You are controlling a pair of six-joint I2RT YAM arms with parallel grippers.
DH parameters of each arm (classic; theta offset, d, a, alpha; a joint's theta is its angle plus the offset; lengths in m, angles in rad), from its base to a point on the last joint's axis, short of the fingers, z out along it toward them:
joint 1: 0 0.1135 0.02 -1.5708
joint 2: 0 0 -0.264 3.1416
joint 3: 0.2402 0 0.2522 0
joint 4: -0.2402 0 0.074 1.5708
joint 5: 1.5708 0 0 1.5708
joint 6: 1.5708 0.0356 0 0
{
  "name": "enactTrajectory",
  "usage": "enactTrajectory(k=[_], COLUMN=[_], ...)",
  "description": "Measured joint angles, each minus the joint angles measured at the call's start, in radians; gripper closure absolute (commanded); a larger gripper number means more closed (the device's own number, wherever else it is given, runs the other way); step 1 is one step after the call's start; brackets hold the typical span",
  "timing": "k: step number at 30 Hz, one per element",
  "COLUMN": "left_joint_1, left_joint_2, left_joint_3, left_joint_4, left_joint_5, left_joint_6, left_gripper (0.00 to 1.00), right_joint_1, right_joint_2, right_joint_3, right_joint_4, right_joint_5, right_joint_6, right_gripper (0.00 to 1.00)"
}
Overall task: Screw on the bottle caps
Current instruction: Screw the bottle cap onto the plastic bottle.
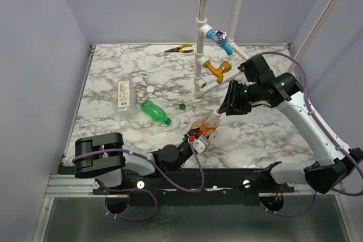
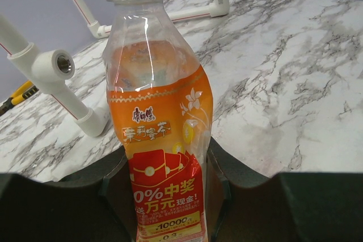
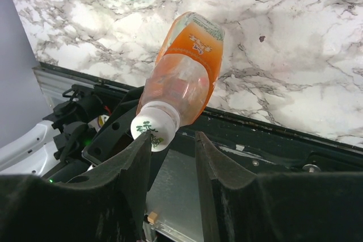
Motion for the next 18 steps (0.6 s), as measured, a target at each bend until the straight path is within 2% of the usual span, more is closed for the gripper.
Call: enactTrajectory(k=[18], left_joint_1=[0.0], left_joint_2=[-0.01], left_joint_3=[-0.012], left_joint_4=[-0.007], left_joint_5=[-0.002], left_joint_6=[0.012], left_gripper=[1.0], right_joint_1=[0.0], right_joint_2=[-0.004], right_joint_3=[-0.023], right_joint_4=[0.008], right_joint_5=[0.0], right_joint_6=[0.006], right_gripper=[0.62])
